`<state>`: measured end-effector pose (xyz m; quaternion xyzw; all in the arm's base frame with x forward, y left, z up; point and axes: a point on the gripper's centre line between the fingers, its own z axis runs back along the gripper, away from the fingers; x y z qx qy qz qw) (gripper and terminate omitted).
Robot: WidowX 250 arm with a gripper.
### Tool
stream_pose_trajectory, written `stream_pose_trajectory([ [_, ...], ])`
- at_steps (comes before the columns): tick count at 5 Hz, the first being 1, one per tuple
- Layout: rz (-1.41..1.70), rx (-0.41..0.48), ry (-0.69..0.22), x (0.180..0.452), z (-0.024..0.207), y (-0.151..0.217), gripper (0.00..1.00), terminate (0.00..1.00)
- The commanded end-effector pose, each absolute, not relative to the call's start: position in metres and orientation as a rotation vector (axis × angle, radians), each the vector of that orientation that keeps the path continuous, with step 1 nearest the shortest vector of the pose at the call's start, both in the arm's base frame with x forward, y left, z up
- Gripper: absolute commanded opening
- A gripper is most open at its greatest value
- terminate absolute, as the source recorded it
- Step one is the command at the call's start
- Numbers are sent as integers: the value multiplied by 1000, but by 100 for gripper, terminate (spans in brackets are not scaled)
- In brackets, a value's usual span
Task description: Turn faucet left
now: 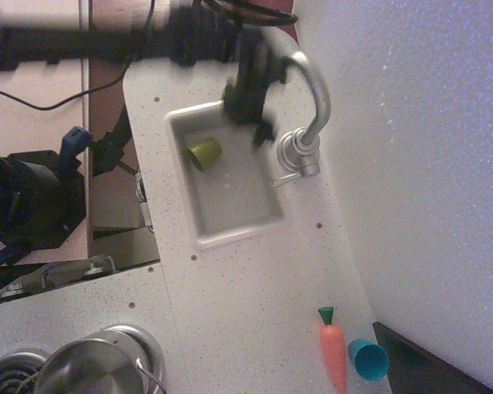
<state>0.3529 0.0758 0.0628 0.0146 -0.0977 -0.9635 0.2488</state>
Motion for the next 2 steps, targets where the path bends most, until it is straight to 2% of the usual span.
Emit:
stream_pose_trajectory([
  [1, -2721, 137, -269, 371, 88, 72, 100, 0],
  [2, -2735, 132, -209, 367, 91, 60, 100, 0],
])
